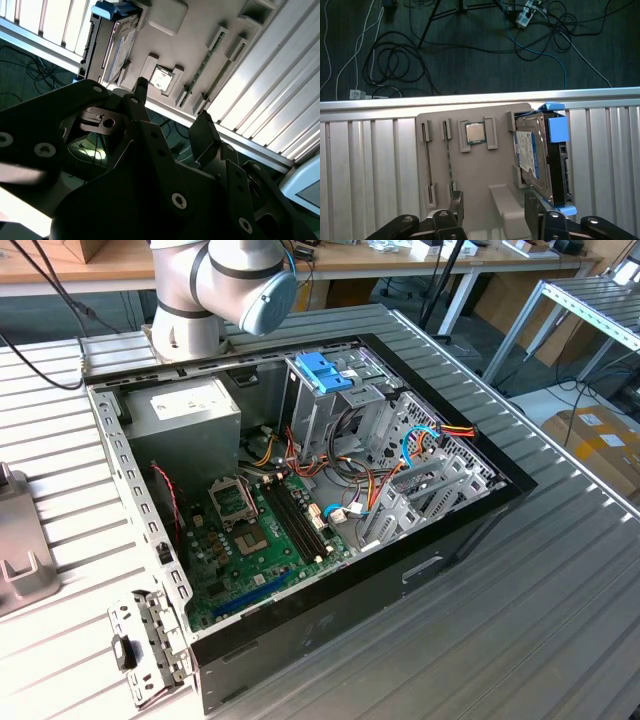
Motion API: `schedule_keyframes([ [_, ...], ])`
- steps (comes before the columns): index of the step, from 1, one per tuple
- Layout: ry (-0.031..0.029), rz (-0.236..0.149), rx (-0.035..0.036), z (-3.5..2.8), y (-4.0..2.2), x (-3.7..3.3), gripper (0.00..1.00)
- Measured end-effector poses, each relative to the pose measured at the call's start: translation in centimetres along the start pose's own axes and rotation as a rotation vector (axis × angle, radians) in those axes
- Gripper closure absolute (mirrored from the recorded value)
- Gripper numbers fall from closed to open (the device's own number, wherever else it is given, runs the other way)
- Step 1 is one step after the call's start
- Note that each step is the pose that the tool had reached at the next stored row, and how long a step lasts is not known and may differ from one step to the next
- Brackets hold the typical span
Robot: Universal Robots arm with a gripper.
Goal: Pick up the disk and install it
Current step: 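Pick up the disk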
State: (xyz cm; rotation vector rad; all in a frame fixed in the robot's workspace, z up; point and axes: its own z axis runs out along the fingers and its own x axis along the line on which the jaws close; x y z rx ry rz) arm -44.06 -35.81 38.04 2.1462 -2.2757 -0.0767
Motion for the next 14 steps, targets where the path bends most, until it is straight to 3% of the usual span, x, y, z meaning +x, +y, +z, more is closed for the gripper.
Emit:
schedule_keyframes([
  [14,0.0000,0.000,-0.0001,0.39,0.06,-0.13,0.40],
])
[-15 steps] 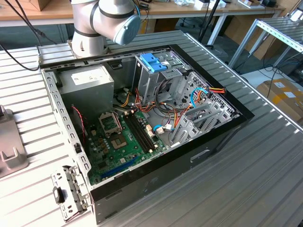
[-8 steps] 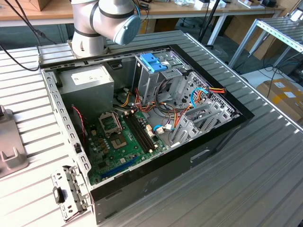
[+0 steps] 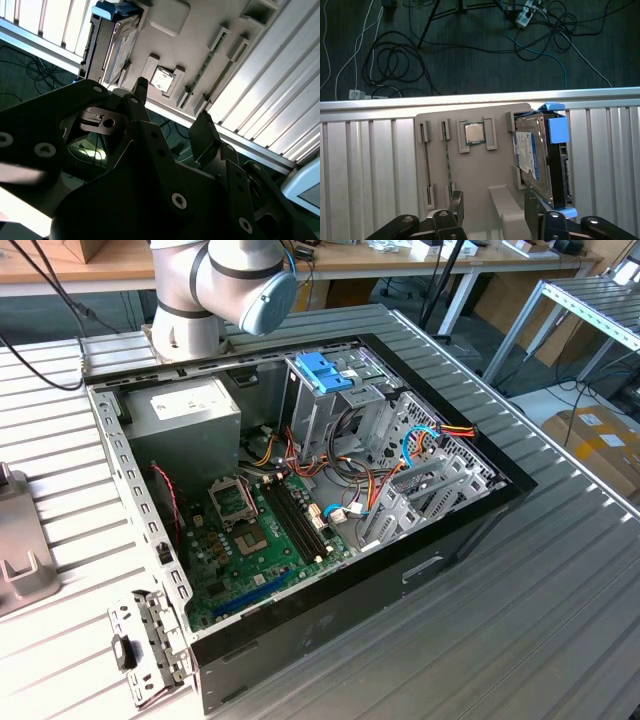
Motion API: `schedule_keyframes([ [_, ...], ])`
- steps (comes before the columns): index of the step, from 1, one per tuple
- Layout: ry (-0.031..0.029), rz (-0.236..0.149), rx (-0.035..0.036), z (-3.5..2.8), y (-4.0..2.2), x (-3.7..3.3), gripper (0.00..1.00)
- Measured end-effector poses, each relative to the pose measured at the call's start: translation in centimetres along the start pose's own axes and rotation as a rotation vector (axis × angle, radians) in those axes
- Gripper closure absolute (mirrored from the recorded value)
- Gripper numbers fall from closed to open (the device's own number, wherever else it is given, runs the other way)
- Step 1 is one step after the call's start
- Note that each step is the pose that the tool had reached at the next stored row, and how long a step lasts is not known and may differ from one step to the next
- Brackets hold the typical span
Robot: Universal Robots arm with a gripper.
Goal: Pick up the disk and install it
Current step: 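Pick up the disk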
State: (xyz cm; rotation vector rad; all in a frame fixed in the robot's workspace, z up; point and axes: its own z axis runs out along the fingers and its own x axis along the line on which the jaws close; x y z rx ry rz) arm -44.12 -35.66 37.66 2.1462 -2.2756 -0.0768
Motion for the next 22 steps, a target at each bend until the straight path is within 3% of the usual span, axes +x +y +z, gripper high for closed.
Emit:
schedule_keyframes([
  [22,-0.0001,0.000,0.0000,0.37,0.04,-0.01,0.40],
])
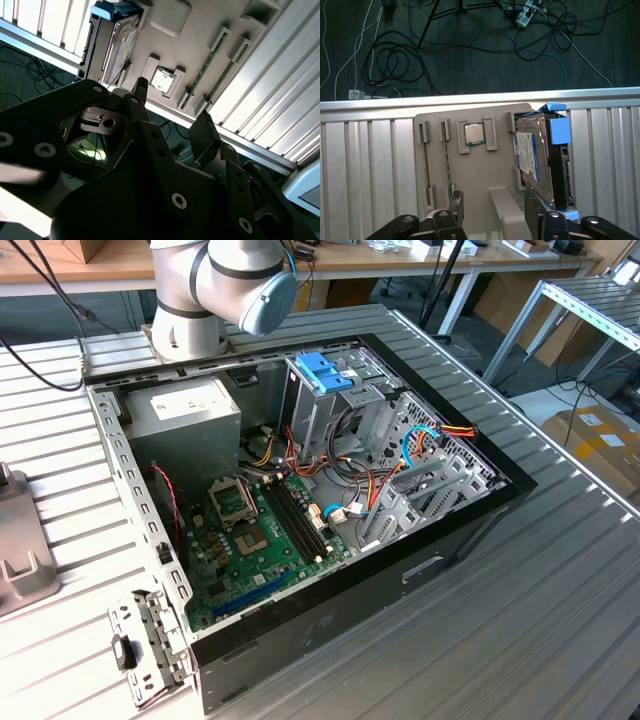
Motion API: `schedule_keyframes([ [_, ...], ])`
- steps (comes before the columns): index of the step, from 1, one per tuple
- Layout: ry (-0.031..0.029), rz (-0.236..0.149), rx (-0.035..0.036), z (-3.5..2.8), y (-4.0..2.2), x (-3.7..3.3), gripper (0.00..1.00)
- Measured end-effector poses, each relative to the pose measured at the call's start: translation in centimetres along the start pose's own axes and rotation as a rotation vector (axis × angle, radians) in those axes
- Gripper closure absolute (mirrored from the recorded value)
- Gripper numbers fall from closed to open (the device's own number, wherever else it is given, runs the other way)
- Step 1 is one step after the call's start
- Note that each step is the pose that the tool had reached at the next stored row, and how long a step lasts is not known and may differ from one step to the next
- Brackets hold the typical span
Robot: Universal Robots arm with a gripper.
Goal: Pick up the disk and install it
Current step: 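Pick up the disk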
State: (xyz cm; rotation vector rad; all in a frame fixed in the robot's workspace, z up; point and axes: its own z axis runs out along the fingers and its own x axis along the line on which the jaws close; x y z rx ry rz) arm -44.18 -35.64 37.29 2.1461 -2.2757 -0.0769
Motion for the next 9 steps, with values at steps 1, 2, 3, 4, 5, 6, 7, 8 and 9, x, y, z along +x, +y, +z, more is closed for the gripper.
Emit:
schedule_keyframes([
  [1,0.0001,0.000,0.0000,0.01,0.00,0.00,0.40],
  [2,0.0001,0.000,0.0000,0.03,0.00,0.00,0.40],
  [3,0.0000,0.000,0.0000,0.05,0.01,0.00,0.40],
  [4,0.0000,0.000,0.0000,0.07,0.01,0.00,0.40],
  [5,0.0000,0.000,0.0000,0.08,0.01,0.00,0.40],
  [6,0.0000,0.000,0.0001,0.10,0.01,0.00,0.40],
  [7,0.0001,0.000,0.0000,0.12,0.02,0.01,0.40],
  [8,0.0000,0.000,0.0000,0.13,0.02,0.01,0.40],
  [9,0.0001,0.000,0.0000,0.14,0.02,0.01,0.40],
])
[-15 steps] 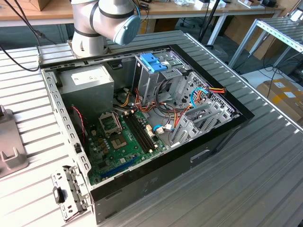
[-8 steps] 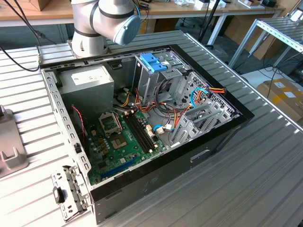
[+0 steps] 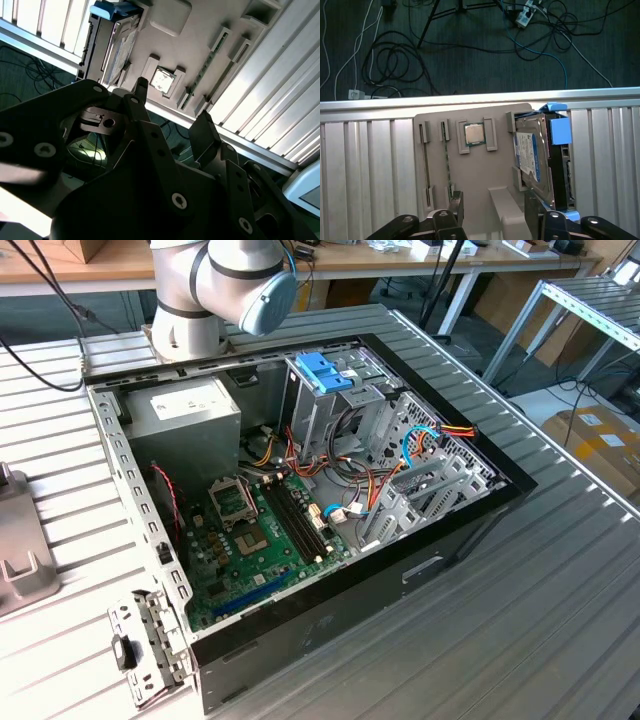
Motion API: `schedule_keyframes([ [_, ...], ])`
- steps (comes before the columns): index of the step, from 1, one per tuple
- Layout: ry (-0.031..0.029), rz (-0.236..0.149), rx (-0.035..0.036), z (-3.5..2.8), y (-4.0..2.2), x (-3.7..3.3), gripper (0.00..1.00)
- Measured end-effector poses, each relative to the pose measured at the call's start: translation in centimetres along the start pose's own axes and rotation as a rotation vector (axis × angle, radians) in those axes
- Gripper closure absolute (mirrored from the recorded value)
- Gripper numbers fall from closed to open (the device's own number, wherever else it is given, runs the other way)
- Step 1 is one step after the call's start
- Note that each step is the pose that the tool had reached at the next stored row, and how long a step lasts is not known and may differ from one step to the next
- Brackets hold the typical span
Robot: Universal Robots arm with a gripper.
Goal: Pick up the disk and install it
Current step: 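Pick up the disk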
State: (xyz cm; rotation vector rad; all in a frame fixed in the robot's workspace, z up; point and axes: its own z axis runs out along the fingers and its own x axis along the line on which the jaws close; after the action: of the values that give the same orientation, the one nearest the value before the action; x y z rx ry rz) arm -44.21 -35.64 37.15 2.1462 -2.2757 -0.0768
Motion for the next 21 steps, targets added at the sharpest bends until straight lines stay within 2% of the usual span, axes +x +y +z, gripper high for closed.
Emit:
schedule_keyframes([
  [5,0.0000,0.000,0.0000,0.08,0.01,0.00,0.40],
  [7,0.0000,0.000,0.0000,0.34,0.04,0.01,0.40],
  [21,0.0000,0.000,-0.0001,0.65,0.08,0.02,0.40],
])
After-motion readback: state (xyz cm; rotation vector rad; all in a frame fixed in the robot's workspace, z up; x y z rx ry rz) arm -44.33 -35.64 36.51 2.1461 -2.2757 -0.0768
